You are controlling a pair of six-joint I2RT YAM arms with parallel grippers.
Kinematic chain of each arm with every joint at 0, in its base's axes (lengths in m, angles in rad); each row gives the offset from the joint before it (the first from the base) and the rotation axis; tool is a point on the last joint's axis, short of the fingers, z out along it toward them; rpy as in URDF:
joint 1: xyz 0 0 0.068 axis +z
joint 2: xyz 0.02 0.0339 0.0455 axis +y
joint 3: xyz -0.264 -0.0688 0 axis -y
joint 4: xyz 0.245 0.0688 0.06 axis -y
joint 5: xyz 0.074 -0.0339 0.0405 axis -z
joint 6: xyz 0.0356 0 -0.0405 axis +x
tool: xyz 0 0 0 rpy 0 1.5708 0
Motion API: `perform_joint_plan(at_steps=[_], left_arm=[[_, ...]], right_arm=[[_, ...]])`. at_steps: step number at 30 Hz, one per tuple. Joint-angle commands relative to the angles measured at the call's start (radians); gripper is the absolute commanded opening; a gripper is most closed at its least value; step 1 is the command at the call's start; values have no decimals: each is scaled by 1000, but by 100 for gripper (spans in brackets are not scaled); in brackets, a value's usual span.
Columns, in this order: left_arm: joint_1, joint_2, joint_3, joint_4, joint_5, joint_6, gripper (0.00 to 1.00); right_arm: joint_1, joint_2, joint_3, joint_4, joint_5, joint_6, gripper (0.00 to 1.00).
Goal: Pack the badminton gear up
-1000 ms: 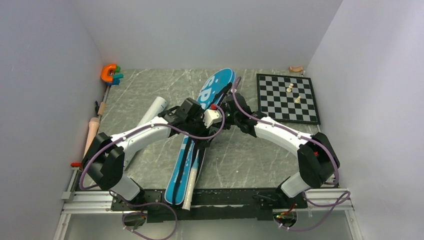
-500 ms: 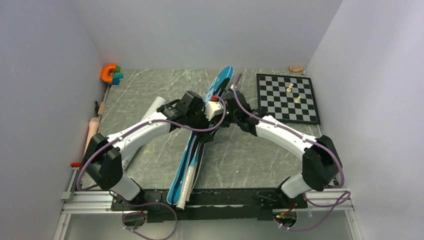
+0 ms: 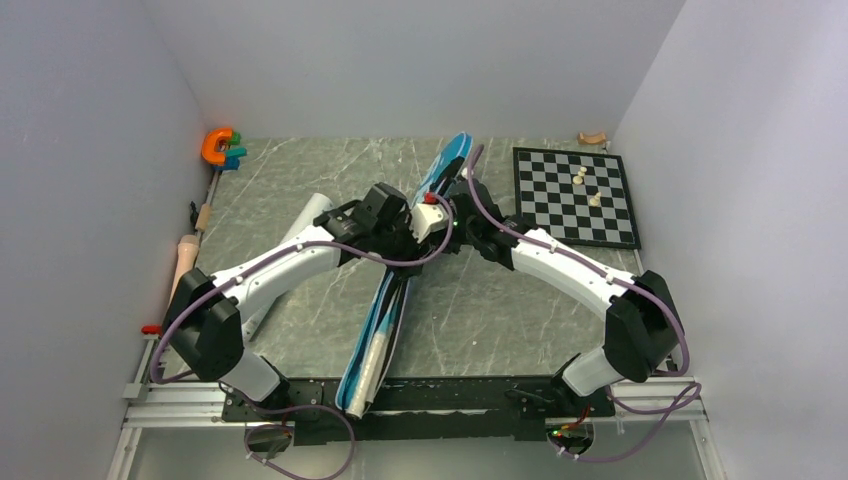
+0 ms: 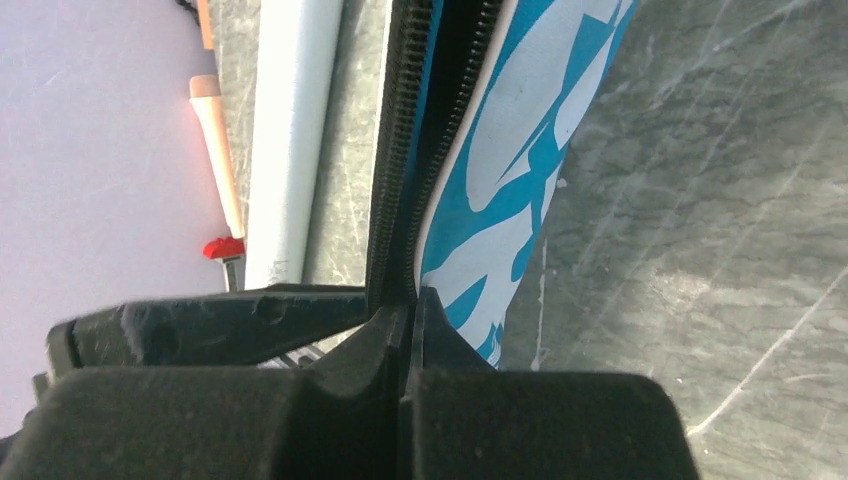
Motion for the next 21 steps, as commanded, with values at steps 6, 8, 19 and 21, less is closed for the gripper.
perform_joint_plan(at_steps=[6, 8, 19, 21], left_arm=[[-8, -20, -34, -23, -128, 24, 13], [-8, -28, -32, -26, -144, 34, 0], [-7, -85, -12, -51, -136, 60, 0], [-6, -91, -1, -63, -119, 76, 0]], right_arm=[[6, -61, 59, 84, -12, 21, 0], [4, -67, 62, 78, -13, 18, 0], [-142, -224, -1, -30, -27, -54, 45], [-211, -269, -19, -40, -51, -76, 46]])
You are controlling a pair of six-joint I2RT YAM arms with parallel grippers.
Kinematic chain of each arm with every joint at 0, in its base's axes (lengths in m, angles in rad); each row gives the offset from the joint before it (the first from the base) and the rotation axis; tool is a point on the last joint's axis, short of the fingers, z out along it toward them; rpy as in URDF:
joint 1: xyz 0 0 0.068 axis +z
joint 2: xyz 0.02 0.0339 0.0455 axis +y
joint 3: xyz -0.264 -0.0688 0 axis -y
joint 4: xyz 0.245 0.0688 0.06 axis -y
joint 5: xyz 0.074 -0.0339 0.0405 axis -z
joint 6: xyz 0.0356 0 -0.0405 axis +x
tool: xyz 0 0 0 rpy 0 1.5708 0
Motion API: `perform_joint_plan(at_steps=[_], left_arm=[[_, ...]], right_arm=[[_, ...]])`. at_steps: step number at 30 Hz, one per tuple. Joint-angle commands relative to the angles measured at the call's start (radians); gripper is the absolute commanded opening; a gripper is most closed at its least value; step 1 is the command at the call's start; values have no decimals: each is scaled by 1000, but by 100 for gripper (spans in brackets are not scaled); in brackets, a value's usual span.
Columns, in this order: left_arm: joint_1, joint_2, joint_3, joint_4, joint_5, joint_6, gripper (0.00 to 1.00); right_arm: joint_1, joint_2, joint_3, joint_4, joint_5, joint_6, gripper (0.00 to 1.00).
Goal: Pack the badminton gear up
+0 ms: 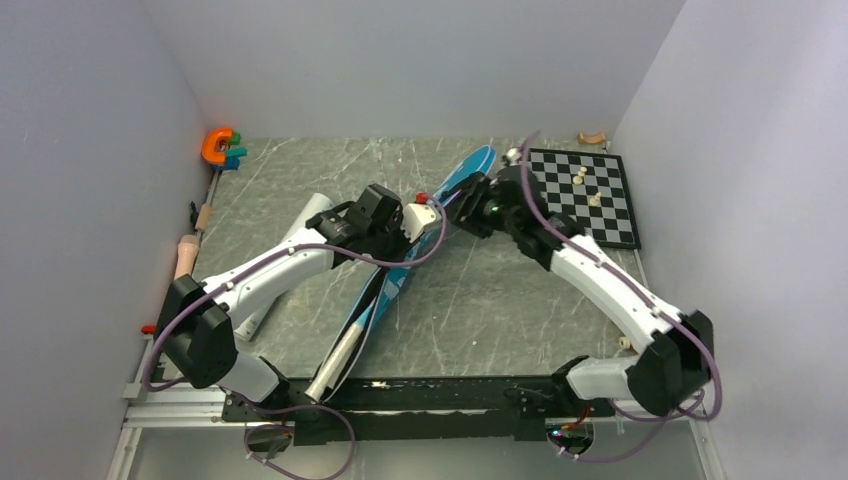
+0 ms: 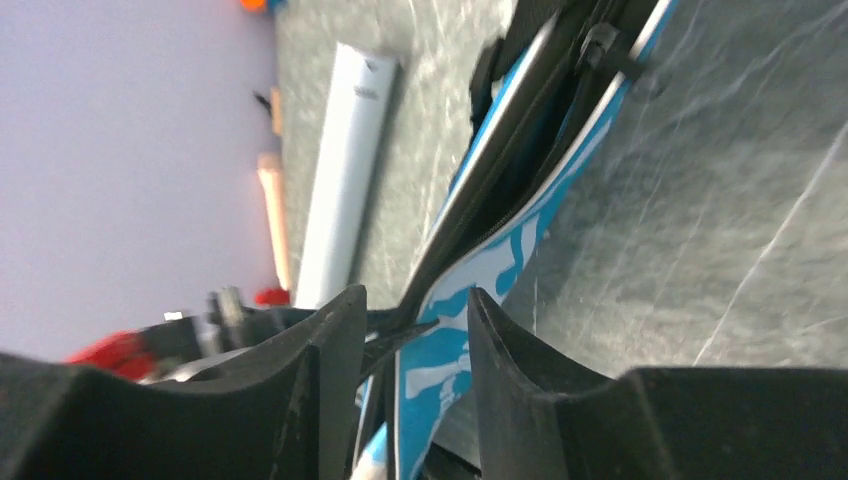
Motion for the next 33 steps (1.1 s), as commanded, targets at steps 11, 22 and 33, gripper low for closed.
perform_joint_plan(at_steps=[11, 22, 33], left_arm=[[1, -69, 42, -77, 66, 80, 0], [20, -57, 87, -153, 172, 131, 0], [34, -52, 101, -180, 193, 146, 0]], right_arm=[[-331, -20, 45, 40, -342, -206, 46], [-353, 71, 31, 158, -509, -350, 52], [-370, 79, -42, 259, -575, -297, 33]])
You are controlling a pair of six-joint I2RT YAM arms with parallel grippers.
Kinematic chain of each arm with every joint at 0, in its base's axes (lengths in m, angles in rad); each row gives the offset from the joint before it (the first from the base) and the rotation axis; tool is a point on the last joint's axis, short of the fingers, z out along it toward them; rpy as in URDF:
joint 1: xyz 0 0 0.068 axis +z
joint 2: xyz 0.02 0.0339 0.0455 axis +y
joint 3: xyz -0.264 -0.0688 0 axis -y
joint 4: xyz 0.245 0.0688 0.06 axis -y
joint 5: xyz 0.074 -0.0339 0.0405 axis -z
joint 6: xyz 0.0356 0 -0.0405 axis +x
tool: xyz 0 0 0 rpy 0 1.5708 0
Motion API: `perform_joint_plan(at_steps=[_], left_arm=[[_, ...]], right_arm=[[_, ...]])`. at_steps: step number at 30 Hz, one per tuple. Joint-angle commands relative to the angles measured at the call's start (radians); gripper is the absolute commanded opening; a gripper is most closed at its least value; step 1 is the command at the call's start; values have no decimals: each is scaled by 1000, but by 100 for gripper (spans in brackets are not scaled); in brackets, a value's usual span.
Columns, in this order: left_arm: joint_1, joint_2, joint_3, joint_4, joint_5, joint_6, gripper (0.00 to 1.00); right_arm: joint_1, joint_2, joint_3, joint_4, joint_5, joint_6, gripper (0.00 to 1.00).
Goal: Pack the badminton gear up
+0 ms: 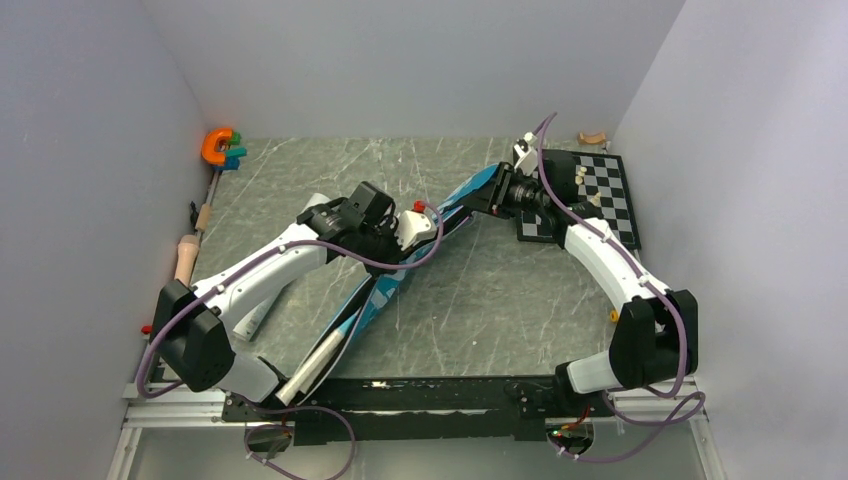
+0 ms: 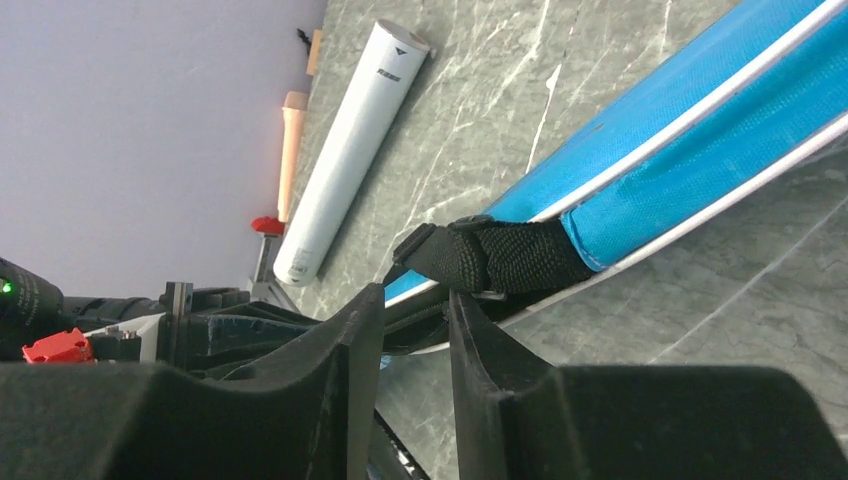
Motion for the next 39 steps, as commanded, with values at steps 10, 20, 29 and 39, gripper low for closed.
perform_joint_plan(at_steps=[10, 20, 29, 39], left_arm=[[19, -39, 59, 10, 55, 15, 0], [41, -36, 79, -6, 92, 9, 0], [45, -38, 88, -23, 145, 20, 0], [46, -26, 100, -35, 153, 23, 0]], right_arm=[[-23, -77, -63, 20, -14, -10, 42], [-45, -130, -89, 10, -20, -7, 49], [-46, -69, -95, 89, -76, -3, 56], [-46, -32, -122, 186, -126, 49, 46]])
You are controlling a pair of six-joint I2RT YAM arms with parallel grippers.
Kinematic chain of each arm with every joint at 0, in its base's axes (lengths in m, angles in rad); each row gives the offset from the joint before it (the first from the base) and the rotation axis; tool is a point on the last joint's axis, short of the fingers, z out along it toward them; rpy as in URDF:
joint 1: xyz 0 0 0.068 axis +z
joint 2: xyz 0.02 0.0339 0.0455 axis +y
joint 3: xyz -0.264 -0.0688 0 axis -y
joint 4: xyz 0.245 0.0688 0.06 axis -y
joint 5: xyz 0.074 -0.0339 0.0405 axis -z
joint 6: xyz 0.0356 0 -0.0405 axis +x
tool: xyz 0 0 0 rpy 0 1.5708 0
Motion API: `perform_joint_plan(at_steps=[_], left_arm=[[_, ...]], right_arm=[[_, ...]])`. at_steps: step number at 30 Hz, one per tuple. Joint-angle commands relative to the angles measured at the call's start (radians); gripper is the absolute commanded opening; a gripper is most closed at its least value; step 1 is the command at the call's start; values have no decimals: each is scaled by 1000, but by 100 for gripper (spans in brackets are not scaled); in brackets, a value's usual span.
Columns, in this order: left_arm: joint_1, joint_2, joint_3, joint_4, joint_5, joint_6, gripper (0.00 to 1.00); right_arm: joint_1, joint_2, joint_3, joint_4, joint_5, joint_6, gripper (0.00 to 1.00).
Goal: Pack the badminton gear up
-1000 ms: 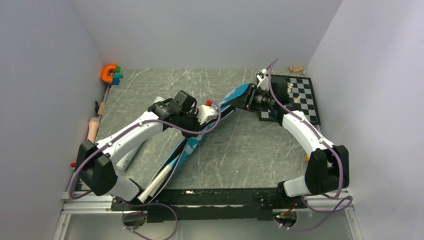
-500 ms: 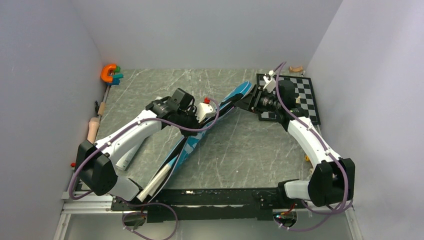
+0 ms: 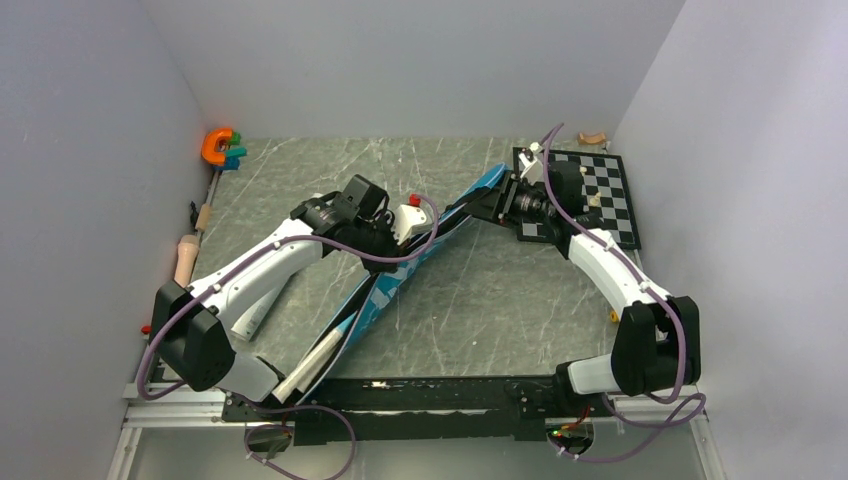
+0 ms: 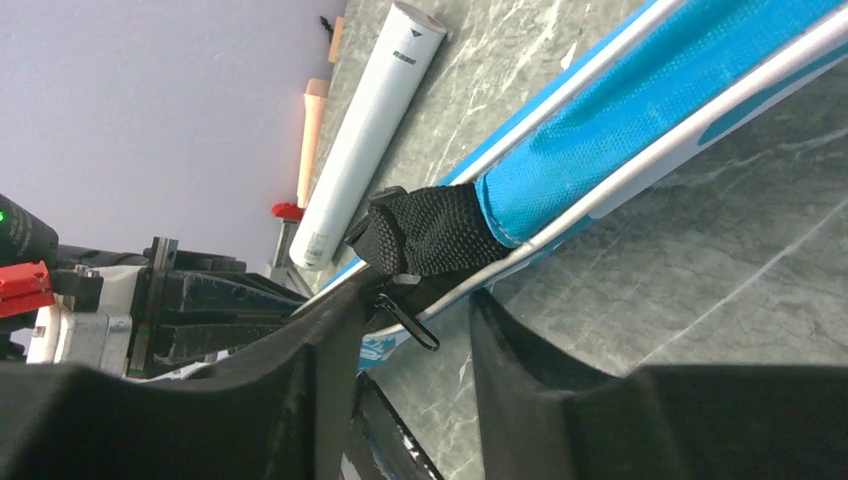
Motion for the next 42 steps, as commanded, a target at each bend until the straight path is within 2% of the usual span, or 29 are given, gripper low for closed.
perform_joint_plan(at_steps=[1, 4, 7, 13, 19, 25, 42], left_arm=[[4, -24, 70, 1, 53, 19, 0], [4, -20, 74, -1, 52, 19, 0], [4, -17, 71, 3, 52, 20, 0], [5, -13, 70, 4, 51, 20, 0], [4, -15, 62, 8, 48, 20, 0], [4, -20, 61, 7, 49, 20, 0], [5, -16, 60, 9, 42, 19, 0]], right_arm=[[-3, 6, -15, 101, -41, 32, 42], [-3, 1, -22, 110, -43, 41, 30], [-4, -11, -28, 108, -44, 41, 25], [-4, -39, -41, 108, -44, 53, 23], [-3, -69, -49, 106, -45, 64, 31], [-4, -78, -60, 106, -42, 71, 31], [-4, -111, -82, 98, -28, 79, 8]])
